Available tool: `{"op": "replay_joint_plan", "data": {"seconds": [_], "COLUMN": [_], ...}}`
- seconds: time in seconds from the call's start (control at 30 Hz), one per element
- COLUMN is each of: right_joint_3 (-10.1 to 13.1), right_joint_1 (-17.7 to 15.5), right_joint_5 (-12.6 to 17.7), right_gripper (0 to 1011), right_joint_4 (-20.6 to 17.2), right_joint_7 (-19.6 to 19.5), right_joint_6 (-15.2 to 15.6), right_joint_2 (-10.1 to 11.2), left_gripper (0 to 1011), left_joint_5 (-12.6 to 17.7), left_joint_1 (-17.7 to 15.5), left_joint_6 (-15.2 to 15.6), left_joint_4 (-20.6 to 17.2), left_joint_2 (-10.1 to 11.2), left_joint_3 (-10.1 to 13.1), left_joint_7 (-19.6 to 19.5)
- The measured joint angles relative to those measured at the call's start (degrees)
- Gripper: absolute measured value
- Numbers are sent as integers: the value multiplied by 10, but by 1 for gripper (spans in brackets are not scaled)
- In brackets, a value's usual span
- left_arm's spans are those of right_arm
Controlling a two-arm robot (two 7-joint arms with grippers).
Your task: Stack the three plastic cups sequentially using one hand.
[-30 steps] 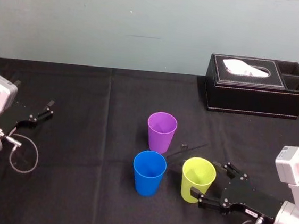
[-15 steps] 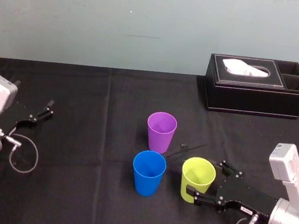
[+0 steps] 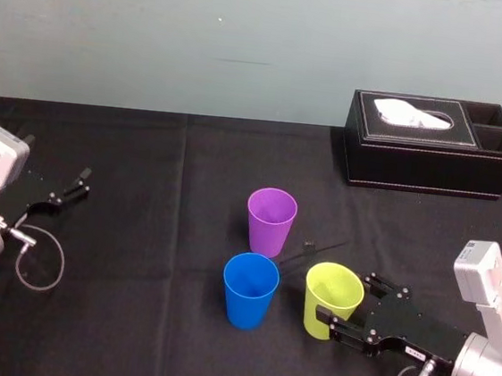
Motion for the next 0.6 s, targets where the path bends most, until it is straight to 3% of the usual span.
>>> {"op": "replay_joint_plan", "data": {"seconds": [0.6], "right_joint_3": [1], "right_joint_1": [-1], "right_joint_5": [1], "right_gripper": [734], "right_joint_4": [0], "right_joint_7": [0], "right_joint_6": [-1], "right_joint_2": [1], "left_gripper": [1011], "left_joint_5": [0], "left_joint_1": [0], "left_joint_6": [0], "left_joint_4": [0], "left_joint_2": [0], "left_joint_3": [0], "left_joint_7": [0]}}
